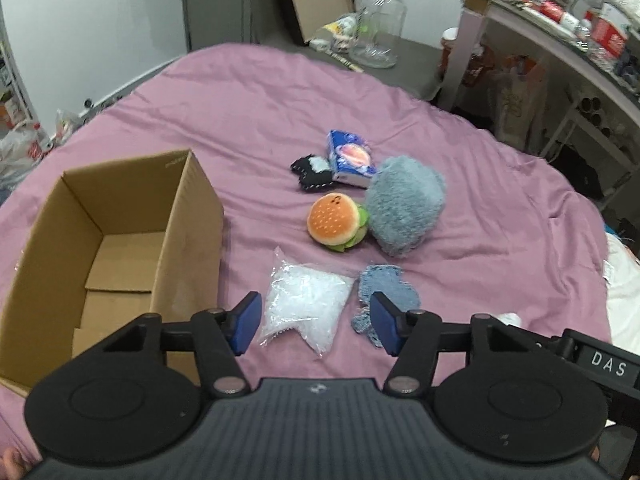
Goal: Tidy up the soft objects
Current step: 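Lower the left tool to the bag of beads while the right tool approaches the white bundle, then close the left tool on the bead bag while the right tool grasps the white bundle, then carry the bead bag with the left tool while the right tool carries the bundle to the box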
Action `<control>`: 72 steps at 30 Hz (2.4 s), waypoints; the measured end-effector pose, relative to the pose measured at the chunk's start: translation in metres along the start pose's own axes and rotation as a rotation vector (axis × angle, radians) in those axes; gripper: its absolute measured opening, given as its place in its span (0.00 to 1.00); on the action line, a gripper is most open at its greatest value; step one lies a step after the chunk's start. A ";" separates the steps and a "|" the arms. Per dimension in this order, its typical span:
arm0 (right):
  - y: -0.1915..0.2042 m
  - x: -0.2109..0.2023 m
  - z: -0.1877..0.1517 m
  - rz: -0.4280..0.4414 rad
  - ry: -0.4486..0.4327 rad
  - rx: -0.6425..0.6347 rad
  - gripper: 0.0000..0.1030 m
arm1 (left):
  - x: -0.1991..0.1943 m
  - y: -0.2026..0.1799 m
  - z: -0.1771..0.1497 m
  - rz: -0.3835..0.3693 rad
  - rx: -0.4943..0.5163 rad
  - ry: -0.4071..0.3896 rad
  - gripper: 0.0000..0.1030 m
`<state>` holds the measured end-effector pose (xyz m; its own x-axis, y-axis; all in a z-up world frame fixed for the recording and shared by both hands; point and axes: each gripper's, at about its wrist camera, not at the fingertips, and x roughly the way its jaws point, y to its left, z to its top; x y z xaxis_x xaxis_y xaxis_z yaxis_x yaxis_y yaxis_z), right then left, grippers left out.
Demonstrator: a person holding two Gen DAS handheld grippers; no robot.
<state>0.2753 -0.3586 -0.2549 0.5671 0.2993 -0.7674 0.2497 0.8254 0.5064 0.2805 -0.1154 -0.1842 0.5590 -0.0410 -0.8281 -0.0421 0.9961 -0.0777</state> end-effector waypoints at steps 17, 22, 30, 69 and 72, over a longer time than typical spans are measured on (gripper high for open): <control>-0.005 0.050 0.014 -0.088 0.051 0.025 0.65 | 0.077 0.009 0.003 0.013 -0.038 0.134 0.58; -0.004 0.057 0.017 -0.132 0.035 0.019 0.47 | 0.091 0.009 0.003 0.003 -0.060 0.168 0.58; -0.001 0.053 0.016 -0.147 0.014 0.011 0.30 | 0.079 0.016 0.004 -0.045 -0.102 0.142 0.39; 0.154 -0.064 -0.045 -0.111 -0.215 -0.196 0.30 | -0.077 0.131 -0.004 -0.149 -0.216 -0.105 0.37; 0.169 -0.064 -0.051 -0.105 -0.221 -0.214 0.30 | -0.079 0.144 -0.004 -0.153 -0.231 -0.113 0.37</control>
<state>0.2412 -0.2137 -0.1406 0.7095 0.1156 -0.6952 0.1581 0.9352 0.3169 0.2268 0.0309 -0.1326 0.6616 -0.1670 -0.7310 -0.1302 0.9345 -0.3314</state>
